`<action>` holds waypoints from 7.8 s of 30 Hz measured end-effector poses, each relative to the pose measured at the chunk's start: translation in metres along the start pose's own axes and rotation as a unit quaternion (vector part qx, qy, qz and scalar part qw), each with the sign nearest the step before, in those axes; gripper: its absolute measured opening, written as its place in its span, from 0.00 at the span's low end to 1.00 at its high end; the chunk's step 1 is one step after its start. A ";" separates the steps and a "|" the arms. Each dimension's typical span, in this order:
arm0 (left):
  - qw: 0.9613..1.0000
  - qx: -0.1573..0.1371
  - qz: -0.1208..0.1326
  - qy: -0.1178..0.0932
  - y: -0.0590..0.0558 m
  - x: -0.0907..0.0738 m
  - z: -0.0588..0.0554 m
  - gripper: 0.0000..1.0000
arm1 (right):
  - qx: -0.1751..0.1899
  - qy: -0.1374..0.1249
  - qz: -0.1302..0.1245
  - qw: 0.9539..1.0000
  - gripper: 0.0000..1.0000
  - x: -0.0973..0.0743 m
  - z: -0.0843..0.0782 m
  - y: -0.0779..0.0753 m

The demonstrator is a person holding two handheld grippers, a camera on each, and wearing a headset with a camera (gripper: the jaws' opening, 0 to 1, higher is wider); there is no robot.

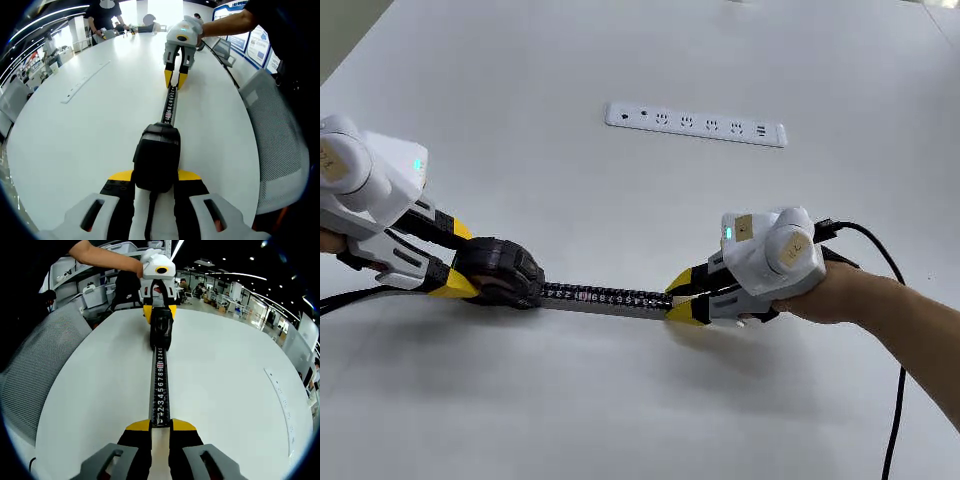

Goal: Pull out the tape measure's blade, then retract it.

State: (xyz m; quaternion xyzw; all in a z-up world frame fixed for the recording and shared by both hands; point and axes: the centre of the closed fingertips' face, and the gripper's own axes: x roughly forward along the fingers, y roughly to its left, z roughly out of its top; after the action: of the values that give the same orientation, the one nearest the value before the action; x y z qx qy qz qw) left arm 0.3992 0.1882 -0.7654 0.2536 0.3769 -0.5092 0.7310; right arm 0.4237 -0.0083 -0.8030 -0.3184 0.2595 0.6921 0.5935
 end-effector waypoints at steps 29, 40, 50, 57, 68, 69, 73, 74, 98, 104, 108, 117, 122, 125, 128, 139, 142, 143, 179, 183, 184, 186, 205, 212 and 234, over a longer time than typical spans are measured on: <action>1.000 -0.002 -0.002 0.002 0.000 0.000 0.001 0.24 | 0.024 0.032 -0.014 0.999 0.08 -0.039 -0.042 0.002; 1.000 -0.002 -0.005 0.004 0.000 0.000 0.002 0.24 | 0.031 0.041 -0.016 0.999 0.07 -0.047 -0.051 0.003; 1.000 0.000 -0.004 0.005 -0.001 0.000 0.002 0.24 | 0.036 0.047 -0.021 0.998 0.08 -0.051 -0.054 0.004; 1.000 0.009 -0.004 0.007 0.000 0.001 0.002 0.25 | 0.037 0.054 -0.017 0.998 0.09 -0.050 -0.053 0.005; 1.000 0.021 -0.008 0.012 -0.003 0.002 0.003 0.25 | 0.031 0.068 -0.012 0.997 0.10 -0.049 -0.053 0.004; 1.000 0.020 -0.009 0.012 -0.003 0.002 0.003 0.26 | 0.030 0.069 -0.012 0.997 0.10 -0.049 -0.054 0.004; 1.000 0.018 -0.011 0.012 -0.002 0.003 0.003 0.26 | 0.021 0.079 -0.009 0.997 0.11 -0.051 -0.056 0.003; 1.000 0.019 -0.011 0.013 -0.002 0.003 0.003 0.26 | 0.021 0.080 -0.009 0.997 0.11 -0.050 -0.056 0.004; 1.000 0.018 -0.009 0.022 -0.004 0.004 0.003 0.31 | 0.024 0.078 -0.013 0.997 0.18 -0.054 -0.055 0.004; 1.000 0.010 -0.007 0.026 -0.007 0.002 0.000 0.37 | 0.028 0.078 -0.016 0.996 0.22 -0.056 -0.054 0.006; 1.000 0.002 -0.003 0.025 -0.009 -0.001 -0.002 0.42 | 0.034 0.074 -0.020 0.996 0.25 -0.056 -0.053 0.008; 0.999 -0.031 0.008 0.013 -0.016 -0.007 -0.005 0.51 | 0.053 0.069 -0.028 0.996 0.33 -0.059 -0.053 0.015; 0.999 -0.045 0.016 0.006 -0.020 -0.010 -0.006 0.58 | 0.071 0.061 -0.038 0.995 0.39 -0.061 -0.054 0.021; 0.998 -0.058 0.022 -0.010 -0.024 -0.012 -0.004 0.61 | 0.077 0.057 -0.044 0.994 0.41 -0.062 -0.055 0.024; 0.997 -0.067 0.028 -0.016 -0.026 -0.013 -0.005 0.65 | 0.086 0.052 -0.052 0.994 0.45 -0.063 -0.054 0.025; 0.991 -0.111 0.059 -0.052 -0.037 -0.016 -0.003 0.77 | 0.116 0.026 -0.081 0.990 0.57 -0.066 -0.049 0.035; 0.988 -0.123 0.066 -0.062 -0.041 -0.016 -0.002 0.79 | 0.125 0.023 -0.082 0.988 0.58 -0.066 -0.049 0.040; 0.987 -0.127 0.069 -0.066 -0.043 -0.016 -0.002 0.79 | 0.127 0.021 -0.085 0.988 0.60 -0.066 -0.049 0.041; 0.949 -0.207 0.172 -0.164 -0.066 -0.023 0.010 0.93 | 0.204 -0.076 -0.175 0.960 0.91 -0.068 -0.025 0.061; 0.944 -0.212 0.184 -0.174 -0.067 -0.026 0.013 0.94 | 0.208 -0.082 -0.181 0.958 0.94 -0.068 -0.023 0.062; 0.943 -0.213 0.185 -0.176 -0.067 -0.026 0.014 0.94 | 0.210 -0.086 -0.182 0.957 0.96 -0.068 -0.022 0.063; 0.941 -0.216 0.189 -0.178 -0.069 -0.026 0.014 0.95 | 0.212 -0.089 -0.184 0.956 0.97 -0.068 -0.021 0.064; 0.922 -0.240 0.225 -0.204 -0.077 -0.032 0.021 0.99 | 0.240 -0.127 -0.225 0.936 0.99 -0.072 -0.010 0.070; 0.913 -0.252 0.245 -0.208 -0.082 -0.033 0.022 0.99 | 0.251 -0.127 -0.235 0.930 0.99 -0.071 -0.009 0.073; 0.896 -0.277 0.288 -0.193 -0.091 -0.023 0.028 0.99 | 0.324 -0.141 -0.302 0.885 0.99 -0.072 0.008 0.079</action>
State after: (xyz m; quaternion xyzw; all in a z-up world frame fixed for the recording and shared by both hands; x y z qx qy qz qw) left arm 0.3181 0.1477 -0.7295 0.0353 0.2647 -0.1907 0.9446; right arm 0.3511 -0.0624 -0.7453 -0.0700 0.2744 0.3944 0.8742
